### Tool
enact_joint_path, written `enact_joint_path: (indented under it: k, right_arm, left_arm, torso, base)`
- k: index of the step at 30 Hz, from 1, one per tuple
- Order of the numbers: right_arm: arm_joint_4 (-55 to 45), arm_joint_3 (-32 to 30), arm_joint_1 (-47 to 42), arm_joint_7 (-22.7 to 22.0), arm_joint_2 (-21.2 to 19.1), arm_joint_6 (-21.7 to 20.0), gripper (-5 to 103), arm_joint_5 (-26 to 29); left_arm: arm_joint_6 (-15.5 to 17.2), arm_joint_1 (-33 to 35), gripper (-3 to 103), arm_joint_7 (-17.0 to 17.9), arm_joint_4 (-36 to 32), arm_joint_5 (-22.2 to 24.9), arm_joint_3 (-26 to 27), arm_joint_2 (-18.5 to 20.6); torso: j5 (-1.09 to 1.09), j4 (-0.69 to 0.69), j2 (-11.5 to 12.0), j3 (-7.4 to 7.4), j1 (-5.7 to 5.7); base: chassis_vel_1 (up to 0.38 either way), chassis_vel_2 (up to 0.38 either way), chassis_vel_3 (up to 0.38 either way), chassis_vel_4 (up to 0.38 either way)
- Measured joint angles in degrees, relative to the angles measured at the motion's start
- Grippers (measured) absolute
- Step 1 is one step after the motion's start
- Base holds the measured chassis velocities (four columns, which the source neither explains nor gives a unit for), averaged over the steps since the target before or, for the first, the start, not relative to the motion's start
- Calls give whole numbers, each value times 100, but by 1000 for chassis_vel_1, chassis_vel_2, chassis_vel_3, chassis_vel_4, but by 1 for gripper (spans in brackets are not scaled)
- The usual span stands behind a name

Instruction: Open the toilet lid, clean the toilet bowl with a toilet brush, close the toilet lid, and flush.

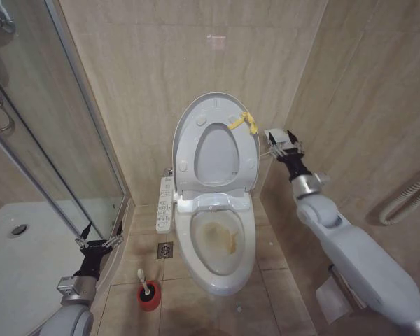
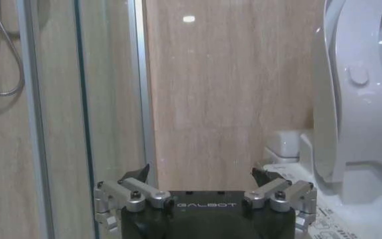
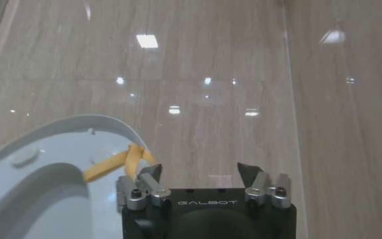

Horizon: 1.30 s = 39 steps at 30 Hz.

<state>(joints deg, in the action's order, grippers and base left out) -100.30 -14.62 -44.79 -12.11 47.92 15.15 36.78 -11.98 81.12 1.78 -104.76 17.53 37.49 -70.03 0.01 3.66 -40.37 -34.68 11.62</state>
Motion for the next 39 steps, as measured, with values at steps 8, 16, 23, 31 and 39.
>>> enact_joint_path:
  k: [8, 16, 23, 31, 39]
  right_arm:
    - [-1445, -1074, -1901, -229, 229, 56, 86, -170]
    - [-1916, -1433, -3255, -257, 846, 341, 100, -686]
    - [-1652, -1513, -3779, -351, 1464, 550, 100, -1348]
    - [-821, -1347, -3991, -469, 2009, 974, 100, -2050]
    - [-457, -1271, -3726, -540, 2423, 1005, 100, -2191]
  left_arm:
    - [-43, 123, 100, 3, -195, 2, 10, -58]
    - [-109, 376, 100, 24, -404, -99, 37, -174]
    - [-149, 505, 100, 50, -392, -137, 22, -223]
    - [-375, 977, 100, 128, -67, -451, 45, -124]
    - [-690, 1462, 100, 181, 191, -933, -87, -159]
  torso:
    - [-1, 0, 0, 0, 0]
    - [-1, -3, -1, 0, -1]
    - [-1, 2, -1, 0, -1]
    - [-1, 1, -1, -1, 0]
    - [-1, -2, -1, 0, 0]
  base:
    - [0, 0, 0, 0]
    - [0, 0, 0, 0]
    - [0, 0, 0, 0]
    - [0, 0, 0, 0]
    - [0, 0, 0, 0]
